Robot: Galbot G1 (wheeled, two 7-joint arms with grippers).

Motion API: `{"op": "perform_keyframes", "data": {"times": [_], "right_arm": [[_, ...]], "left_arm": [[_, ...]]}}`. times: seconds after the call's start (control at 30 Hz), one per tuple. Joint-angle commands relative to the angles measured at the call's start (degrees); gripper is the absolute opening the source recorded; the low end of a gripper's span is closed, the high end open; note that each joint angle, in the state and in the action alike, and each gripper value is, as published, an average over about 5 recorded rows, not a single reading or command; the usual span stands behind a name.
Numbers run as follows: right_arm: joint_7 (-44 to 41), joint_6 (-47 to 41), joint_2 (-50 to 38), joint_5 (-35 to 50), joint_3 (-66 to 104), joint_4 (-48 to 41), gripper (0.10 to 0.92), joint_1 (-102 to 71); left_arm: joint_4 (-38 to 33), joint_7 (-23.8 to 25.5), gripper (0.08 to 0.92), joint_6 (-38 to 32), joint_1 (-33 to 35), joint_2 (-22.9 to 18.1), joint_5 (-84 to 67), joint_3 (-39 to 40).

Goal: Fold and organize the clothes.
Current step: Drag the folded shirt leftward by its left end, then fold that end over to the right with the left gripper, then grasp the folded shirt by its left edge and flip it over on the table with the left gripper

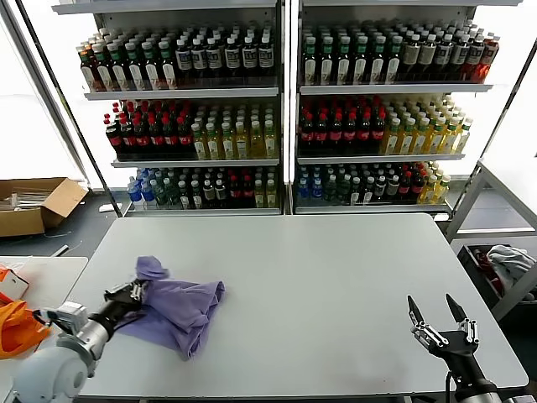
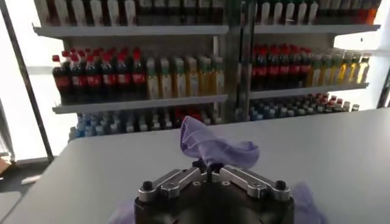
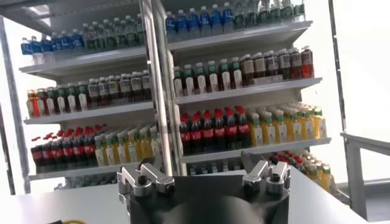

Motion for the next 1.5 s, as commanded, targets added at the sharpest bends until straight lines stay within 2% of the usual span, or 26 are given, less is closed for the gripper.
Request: {"op": "perform_keyframes", "data": {"times": [0.03,0.17,0.27,0.43,0.57,0.77,0.9,1.1,1.23,1.37,1.5], "right_arm": [[-0.1,0.0,0.3,-0.2,-0.1,0.1,0.823,-0.3],[-0.1,-0.1,0.4,-0.3,-0.2,0.1,0.823,-0.4],[-0.2,-0.1,0.4,-0.4,-0.3,0.2,0.823,-0.4],[-0.1,-0.1,0.4,-0.4,-0.5,0.0,0.823,-0.1],[0.0,-0.2,0.2,-0.5,-0.4,-0.3,0.823,0.6],[0.2,-0.5,0.0,-0.5,-0.9,-0.9,0.823,2.0],[0.3,-0.7,0.0,-0.6,-1.1,-1.0,0.823,2.4],[0.4,-0.7,-0.2,-0.6,-1.2,-1.3,0.823,2.3],[0.5,-0.6,-0.1,-1.1,-2.1,-1.3,0.823,2.4],[0.7,-0.8,0.3,-2.1,-3.2,-0.7,0.823,3.0],[0.9,-1.1,0.7,-3.1,-4.1,-0.1,0.823,3.2]], "left_arm": [[1.4,-0.3,0.097,0.4,-0.6,-4.8,2.7,9.1],[2.0,-0.8,0.097,0.9,-1.0,-6.1,3.0,10.1],[2.0,-2.2,0.126,1.4,-1.3,-7.0,3.3,10.5],[-0.7,-3.7,0.261,1.6,0.0,-7.8,3.4,10.6],[-6.0,-4.1,0.374,1.6,3.5,-7.1,3.1,10.1],[-14.4,-3.7,0.547,2.0,8.8,-4.0,0.9,10.0],[-15.6,-3.9,0.668,2.4,7.5,-1.1,-2.3,5.6],[-5.9,-3.9,0.807,2.4,2.1,6.0,-7.0,-4.8],[2.7,-4.3,0.822,2.9,-0.7,9.4,-9.6,-6.6],[8.0,-4.3,0.823,3.2,-1.7,10.4,-12.3,-4.9],[11.5,-5.4,0.823,4.2,-4.4,9.6,-14.1,-2.4]]}}
